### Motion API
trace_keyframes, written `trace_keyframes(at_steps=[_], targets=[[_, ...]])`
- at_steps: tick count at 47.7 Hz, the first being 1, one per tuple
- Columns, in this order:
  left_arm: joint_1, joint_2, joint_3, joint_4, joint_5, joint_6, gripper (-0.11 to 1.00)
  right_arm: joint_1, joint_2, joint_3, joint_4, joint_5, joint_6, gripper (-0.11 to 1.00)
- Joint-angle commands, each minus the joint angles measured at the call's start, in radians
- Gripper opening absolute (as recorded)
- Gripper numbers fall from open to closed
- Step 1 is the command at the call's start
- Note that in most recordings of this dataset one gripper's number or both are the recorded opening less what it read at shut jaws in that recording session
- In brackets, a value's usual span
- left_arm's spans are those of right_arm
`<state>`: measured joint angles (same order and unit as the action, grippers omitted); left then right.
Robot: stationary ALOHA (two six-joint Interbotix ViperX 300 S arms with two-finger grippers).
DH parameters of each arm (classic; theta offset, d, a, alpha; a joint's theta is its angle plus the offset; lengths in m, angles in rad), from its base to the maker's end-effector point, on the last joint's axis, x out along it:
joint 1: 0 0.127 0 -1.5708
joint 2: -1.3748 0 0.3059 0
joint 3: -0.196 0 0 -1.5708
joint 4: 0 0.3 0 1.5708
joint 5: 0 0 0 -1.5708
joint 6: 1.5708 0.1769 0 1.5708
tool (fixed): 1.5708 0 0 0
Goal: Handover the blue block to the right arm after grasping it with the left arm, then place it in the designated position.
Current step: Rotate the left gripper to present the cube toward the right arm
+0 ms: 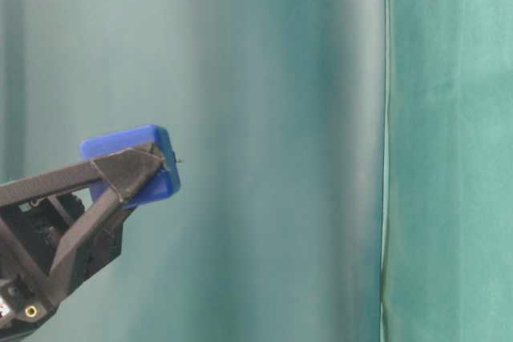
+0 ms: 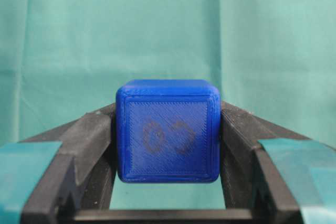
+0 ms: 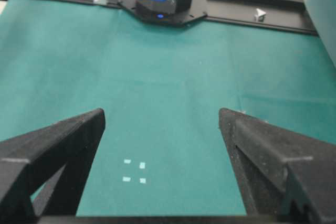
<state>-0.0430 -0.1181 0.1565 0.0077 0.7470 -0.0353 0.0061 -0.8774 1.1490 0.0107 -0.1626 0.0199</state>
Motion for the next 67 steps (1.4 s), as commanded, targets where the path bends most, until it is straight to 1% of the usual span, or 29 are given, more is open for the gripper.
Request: trace_keyframes(at_steps=[1,38,50,56,67], targets=[[-0.005,-0.028,-0.025,0.003,-0.005,0.002,0.46,0.002,0.006,-0.023,0.0,-0.005,0.002,0.93],[-0.005,-0.029,-0.023,0.003,-0.008,0.002,0.46,0.002,0.009,-0.021,0.0,-0.006,0.002,0.93],[-0.005,-0.037,-0.009,0.003,-0.02,0.002,0.46,0.002,0.011,-0.021,0.0,-0.005,0.002,0.93],[-0.005,-0.049,0.009,0.003,-0.061,0.002,0.46,0.002,0.009,-0.021,0.0,-0.005,0.002,0.93],[-0.005,-0.109,0.097,0.003,-0.218,0.003,0.46,0.002,0.009,-0.023,0.0,-0.005,0.002,0.93]])
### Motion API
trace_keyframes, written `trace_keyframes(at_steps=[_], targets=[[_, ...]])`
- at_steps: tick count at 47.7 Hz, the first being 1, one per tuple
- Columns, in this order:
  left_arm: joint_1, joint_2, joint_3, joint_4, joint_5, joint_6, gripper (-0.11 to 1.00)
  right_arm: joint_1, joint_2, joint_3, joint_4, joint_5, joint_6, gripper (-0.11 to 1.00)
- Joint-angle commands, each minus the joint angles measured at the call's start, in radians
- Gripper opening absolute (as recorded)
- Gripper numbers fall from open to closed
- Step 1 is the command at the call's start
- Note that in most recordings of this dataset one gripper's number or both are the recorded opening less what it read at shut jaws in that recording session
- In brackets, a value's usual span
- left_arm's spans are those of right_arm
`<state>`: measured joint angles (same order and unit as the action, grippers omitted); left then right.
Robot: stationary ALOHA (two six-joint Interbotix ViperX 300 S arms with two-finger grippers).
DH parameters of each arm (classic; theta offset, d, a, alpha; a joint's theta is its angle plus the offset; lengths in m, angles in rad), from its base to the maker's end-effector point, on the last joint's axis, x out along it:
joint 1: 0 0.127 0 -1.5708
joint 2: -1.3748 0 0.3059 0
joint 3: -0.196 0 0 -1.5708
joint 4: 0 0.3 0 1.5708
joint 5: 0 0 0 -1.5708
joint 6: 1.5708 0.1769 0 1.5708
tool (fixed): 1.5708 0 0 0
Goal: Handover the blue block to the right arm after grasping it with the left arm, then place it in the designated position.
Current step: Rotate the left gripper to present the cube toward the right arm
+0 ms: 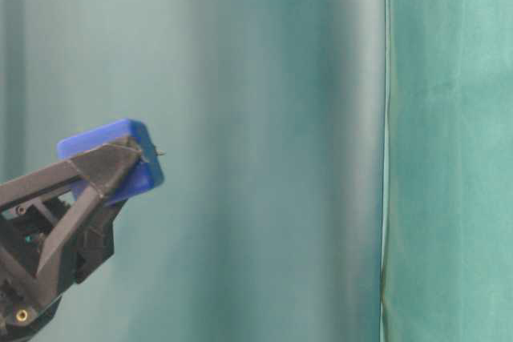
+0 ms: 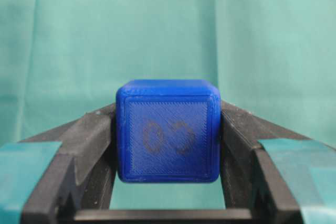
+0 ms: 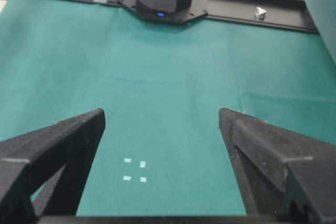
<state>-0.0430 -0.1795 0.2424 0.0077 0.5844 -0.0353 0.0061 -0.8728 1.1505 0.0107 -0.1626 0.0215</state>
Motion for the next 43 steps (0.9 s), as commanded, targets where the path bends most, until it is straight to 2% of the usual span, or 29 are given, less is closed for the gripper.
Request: trace_keyframes(at_steps=[1,26,32,43], targets=[[-0.005,-0.055,0.018,0.003,-0.071,0.005,0.46,0.002,0.005,-0.025,0.0,-0.005,0.0,0.93],[-0.02,-0.239,0.301,0.002,-0.535,0.009,0.46,0.002,0.005,-0.026,-0.002,-0.009,-0.002,0.93],[-0.018,-0.25,0.336,0.002,-0.594,0.009,0.46,0.002,0.005,-0.026,-0.002,-0.009,-0.002,0.93],[-0.018,-0.245,0.347,-0.002,-0.615,0.008,0.46,0.002,0.005,-0.026,-0.002,-0.009,-0.002,0.93]])
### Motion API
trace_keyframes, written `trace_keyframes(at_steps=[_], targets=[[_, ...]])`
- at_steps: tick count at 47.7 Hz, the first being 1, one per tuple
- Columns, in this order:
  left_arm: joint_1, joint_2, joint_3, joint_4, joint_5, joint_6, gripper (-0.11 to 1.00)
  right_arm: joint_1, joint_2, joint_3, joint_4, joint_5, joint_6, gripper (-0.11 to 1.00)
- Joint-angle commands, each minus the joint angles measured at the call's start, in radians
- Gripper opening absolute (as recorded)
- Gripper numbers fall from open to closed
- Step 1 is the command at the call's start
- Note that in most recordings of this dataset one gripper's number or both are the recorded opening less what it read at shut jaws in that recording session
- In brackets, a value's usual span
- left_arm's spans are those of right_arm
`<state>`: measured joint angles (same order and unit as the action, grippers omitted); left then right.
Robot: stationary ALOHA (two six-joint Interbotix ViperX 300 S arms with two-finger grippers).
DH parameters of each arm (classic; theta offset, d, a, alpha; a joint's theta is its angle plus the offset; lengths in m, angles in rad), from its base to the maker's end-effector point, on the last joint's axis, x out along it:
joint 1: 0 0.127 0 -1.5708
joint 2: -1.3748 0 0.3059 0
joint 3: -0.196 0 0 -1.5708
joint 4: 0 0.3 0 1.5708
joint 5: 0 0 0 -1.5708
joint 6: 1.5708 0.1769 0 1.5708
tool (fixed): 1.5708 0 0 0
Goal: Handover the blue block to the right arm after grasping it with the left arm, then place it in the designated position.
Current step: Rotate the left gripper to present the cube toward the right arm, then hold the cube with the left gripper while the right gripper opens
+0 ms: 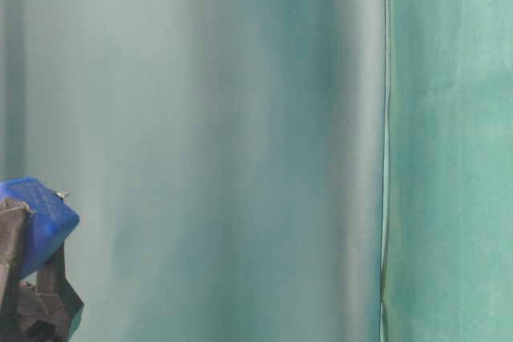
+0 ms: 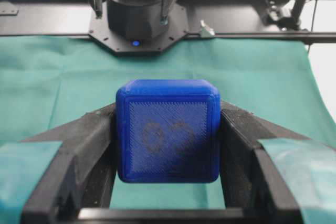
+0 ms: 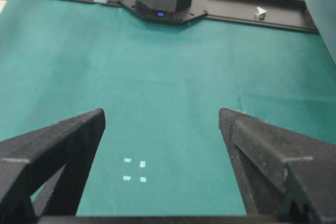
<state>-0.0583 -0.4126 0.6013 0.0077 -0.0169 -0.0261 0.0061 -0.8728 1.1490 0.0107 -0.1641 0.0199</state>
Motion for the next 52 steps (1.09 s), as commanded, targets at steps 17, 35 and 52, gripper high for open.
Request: trace_keyframes(at_steps=[17,35,52], targets=[[-0.003,-0.012,-0.012,-0.002,-0.012,-0.003,0.46,0.002,0.005,-0.025,-0.002,-0.009,0.0,0.93],[-0.003,-0.012,-0.012,-0.003,-0.011,-0.003,0.46,0.002,0.005,-0.031,-0.009,-0.009,-0.005,0.93],[-0.005,-0.012,-0.012,-0.003,-0.011,-0.003,0.46,0.002,0.005,-0.051,-0.02,0.003,-0.006,0.93]])
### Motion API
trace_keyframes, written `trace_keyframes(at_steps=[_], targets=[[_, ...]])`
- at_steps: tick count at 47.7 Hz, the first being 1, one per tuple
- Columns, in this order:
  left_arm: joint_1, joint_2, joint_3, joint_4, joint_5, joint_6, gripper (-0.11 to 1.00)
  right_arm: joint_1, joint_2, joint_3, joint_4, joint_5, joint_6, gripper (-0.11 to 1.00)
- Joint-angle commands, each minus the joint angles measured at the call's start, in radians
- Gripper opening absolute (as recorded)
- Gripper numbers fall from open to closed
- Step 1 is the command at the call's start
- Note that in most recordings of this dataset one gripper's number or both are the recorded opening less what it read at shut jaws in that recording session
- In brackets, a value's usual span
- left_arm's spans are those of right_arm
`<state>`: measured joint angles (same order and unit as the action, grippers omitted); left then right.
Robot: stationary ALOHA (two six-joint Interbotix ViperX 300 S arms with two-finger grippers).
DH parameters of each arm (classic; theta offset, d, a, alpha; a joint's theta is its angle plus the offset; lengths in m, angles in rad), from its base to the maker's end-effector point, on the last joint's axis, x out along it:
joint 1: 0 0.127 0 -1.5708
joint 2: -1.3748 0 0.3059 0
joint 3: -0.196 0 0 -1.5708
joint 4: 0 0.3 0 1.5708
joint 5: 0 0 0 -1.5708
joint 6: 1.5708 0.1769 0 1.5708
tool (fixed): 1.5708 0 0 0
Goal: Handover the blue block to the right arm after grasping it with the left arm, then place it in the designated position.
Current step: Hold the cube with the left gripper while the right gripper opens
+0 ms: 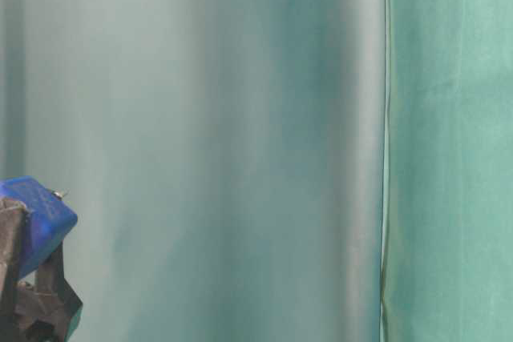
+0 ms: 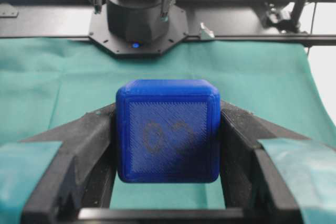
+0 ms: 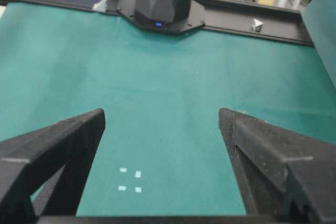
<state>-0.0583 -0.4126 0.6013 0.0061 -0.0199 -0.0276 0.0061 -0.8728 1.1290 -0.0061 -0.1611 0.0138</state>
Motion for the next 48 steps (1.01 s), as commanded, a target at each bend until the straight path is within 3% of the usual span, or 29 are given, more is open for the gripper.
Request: trace_keyframes(at_steps=[1,30,39,48], targets=[[-0.003,-0.011,-0.012,0.0,-0.008,-0.002,0.46,0.0,0.005,-0.031,-0.005,0.0,0.0,0.93],[-0.005,-0.014,-0.011,-0.002,-0.006,-0.003,0.46,0.002,0.003,-0.083,-0.028,0.074,-0.011,0.93],[0.003,-0.014,-0.011,-0.002,-0.005,-0.003,0.46,0.002,-0.015,-0.123,-0.13,0.077,-0.06,0.93],[0.011,-0.014,-0.011,-0.003,-0.002,-0.005,0.46,0.002,-0.037,-0.181,-0.298,0.077,-0.143,0.93]])
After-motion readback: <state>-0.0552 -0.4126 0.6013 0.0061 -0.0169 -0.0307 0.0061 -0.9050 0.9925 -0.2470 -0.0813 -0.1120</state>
